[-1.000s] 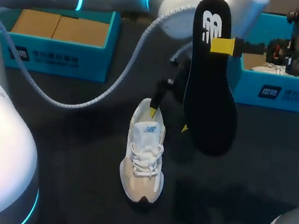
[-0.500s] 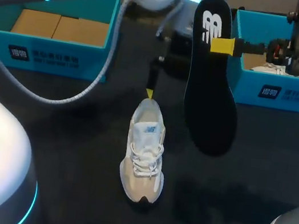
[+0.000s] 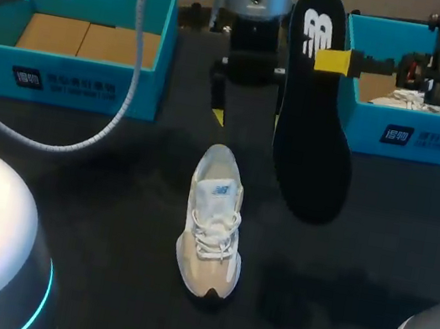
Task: Take the shoe out of the shoebox, open the shoe tongue, remove and reinsert the insole, then place the shoe into the shoebox
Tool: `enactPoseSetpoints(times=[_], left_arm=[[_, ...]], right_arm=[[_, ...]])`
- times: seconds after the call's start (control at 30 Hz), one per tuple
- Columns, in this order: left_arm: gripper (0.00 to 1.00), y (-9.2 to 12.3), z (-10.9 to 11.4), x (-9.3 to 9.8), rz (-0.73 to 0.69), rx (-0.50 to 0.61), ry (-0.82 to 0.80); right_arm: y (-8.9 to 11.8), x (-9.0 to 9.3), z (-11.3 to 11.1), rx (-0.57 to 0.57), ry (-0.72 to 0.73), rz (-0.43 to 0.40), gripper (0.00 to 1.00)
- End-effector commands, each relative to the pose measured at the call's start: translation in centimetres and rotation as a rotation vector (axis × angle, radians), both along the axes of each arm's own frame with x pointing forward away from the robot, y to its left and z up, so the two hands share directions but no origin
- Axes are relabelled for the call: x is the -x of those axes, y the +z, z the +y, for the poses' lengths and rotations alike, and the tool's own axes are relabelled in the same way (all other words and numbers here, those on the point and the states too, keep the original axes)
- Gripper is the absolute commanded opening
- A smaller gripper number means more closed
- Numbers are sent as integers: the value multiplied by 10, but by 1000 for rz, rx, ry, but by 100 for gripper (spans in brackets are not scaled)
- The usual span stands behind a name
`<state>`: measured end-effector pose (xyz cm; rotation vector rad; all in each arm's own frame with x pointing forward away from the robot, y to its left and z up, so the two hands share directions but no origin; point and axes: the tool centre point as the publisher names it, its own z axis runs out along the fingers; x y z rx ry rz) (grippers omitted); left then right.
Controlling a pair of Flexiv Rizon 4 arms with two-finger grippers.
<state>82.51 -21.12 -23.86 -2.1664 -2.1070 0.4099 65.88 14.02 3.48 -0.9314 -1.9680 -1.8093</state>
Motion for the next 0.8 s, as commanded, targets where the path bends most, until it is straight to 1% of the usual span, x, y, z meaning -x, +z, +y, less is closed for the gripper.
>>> enactPoseSetpoints(times=[0.03,0.27,0.53,0.8], left_arm=[[100,2,4,-2,-3,34,7],[100,11,6,-8,-1,60,11],[100,23,13,-12,5,103,24],[100,26,15,-15,-11,107,56]], right_arm=[[-2,3,-8,-15,-23,6,0],[-3,-1,-26,-53,-68,9,0],[-6,-9,-44,-91,-77,28,0],[-11,-13,-56,-116,-91,61,0]])
